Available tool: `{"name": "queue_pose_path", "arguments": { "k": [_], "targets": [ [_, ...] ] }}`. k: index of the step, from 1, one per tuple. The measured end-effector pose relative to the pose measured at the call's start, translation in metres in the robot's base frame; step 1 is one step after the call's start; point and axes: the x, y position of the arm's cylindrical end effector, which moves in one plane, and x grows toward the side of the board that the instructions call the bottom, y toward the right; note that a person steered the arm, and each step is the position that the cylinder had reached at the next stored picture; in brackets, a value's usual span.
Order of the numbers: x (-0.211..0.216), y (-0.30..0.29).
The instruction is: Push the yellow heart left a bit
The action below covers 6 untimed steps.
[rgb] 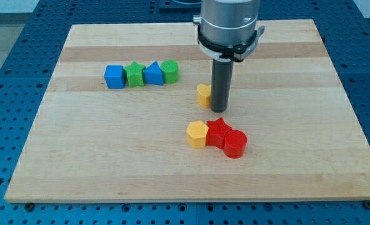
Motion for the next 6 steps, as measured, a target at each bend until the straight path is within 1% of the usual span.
{"name": "queue_pose_path", "arguments": {
  "k": [1,2,6],
  "targets": [
    [-0.016,0.011],
    [-0.023,0.018],
    [-0.028,-0.046]
  ]
}}
